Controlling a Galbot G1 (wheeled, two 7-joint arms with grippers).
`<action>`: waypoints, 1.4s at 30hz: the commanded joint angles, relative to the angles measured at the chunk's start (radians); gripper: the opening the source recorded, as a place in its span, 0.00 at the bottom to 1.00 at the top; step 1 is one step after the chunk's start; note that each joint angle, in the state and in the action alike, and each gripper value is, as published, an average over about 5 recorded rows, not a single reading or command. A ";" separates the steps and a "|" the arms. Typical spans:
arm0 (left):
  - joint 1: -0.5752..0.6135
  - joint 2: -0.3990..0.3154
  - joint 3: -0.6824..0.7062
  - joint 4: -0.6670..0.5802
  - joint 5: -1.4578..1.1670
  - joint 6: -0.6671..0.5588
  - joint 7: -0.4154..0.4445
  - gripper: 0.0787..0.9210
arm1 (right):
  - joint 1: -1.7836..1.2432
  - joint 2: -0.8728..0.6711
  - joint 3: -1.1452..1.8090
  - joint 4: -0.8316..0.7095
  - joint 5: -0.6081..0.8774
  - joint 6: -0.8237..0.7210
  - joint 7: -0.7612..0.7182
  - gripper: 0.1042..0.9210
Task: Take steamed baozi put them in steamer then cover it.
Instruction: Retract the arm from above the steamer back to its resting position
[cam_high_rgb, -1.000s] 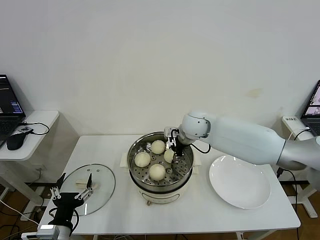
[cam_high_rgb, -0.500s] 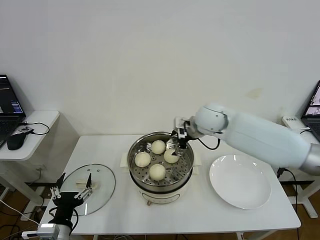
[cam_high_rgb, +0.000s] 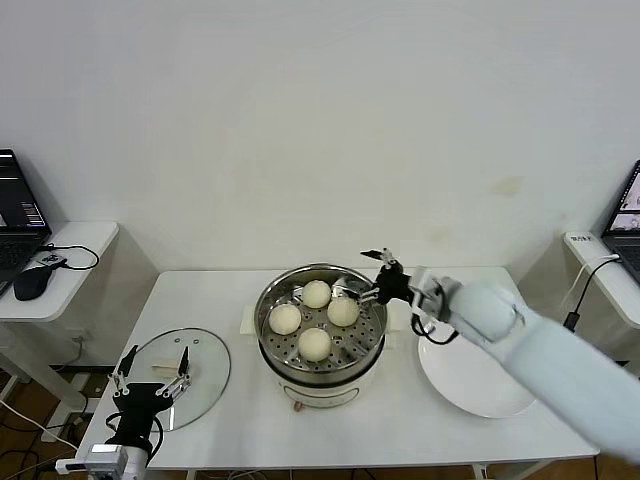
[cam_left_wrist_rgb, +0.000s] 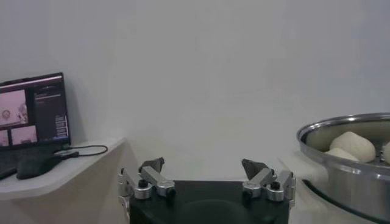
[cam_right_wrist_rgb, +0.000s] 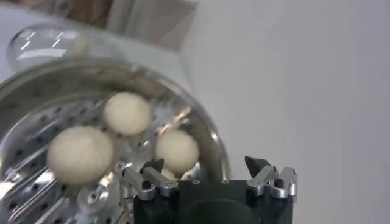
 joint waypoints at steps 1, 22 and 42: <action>-0.023 -0.001 0.014 0.103 0.193 -0.073 -0.033 0.88 | -0.878 0.365 0.907 0.081 -0.229 0.432 0.078 0.88; -0.069 0.169 -0.140 0.493 1.378 -0.291 -0.154 0.88 | -1.015 0.636 1.284 0.013 -0.300 0.531 0.106 0.88; -0.307 0.238 0.009 0.722 1.399 -0.272 -0.144 0.88 | -1.054 0.685 1.278 0.025 -0.335 0.549 0.106 0.88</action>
